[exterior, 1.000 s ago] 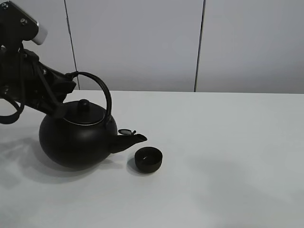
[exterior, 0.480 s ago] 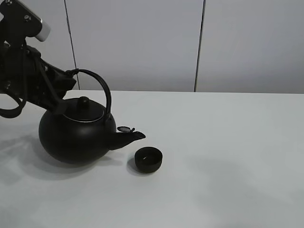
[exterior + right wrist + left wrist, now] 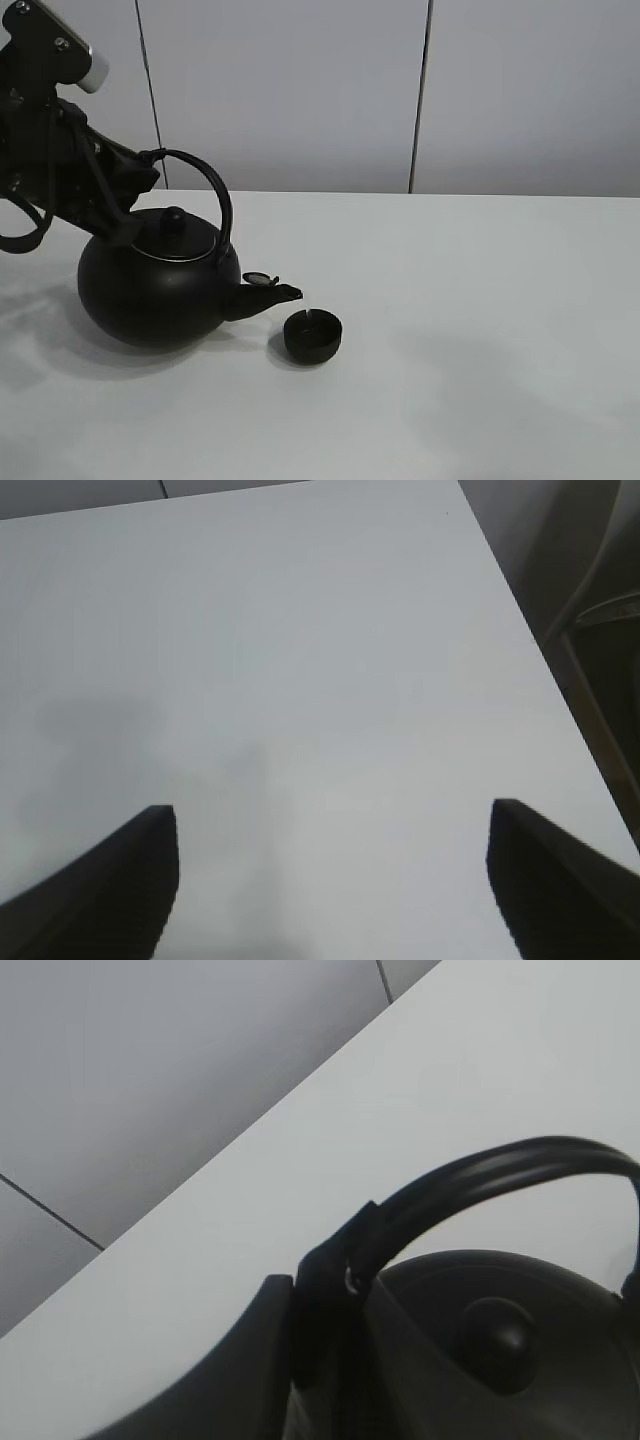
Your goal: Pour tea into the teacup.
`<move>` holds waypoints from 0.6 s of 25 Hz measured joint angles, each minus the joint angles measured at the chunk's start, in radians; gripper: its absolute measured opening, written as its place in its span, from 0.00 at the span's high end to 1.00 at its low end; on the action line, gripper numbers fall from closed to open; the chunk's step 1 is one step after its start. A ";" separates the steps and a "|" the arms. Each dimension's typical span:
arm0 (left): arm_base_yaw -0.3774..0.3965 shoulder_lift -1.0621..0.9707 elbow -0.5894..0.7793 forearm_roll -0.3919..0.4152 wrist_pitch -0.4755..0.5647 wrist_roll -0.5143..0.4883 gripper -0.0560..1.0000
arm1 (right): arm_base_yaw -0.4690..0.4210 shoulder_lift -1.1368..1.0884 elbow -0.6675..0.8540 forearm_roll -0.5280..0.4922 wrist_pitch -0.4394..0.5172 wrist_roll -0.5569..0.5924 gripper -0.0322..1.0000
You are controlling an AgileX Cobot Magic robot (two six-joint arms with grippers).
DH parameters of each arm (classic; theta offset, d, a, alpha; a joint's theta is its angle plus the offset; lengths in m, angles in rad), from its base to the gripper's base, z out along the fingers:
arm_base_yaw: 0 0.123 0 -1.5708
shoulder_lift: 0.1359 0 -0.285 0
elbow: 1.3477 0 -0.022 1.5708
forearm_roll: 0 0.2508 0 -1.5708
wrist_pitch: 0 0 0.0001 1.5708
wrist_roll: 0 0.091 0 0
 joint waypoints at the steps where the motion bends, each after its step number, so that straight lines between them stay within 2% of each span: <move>1: 0.000 0.000 0.000 0.000 0.000 0.001 0.82 | 0.000 0.000 0.000 0.000 0.000 0.000 0.41; 15: 0.000 0.000 0.000 0.001 0.001 0.008 0.82 | 0.000 0.000 0.000 0.000 -0.002 0.000 0.41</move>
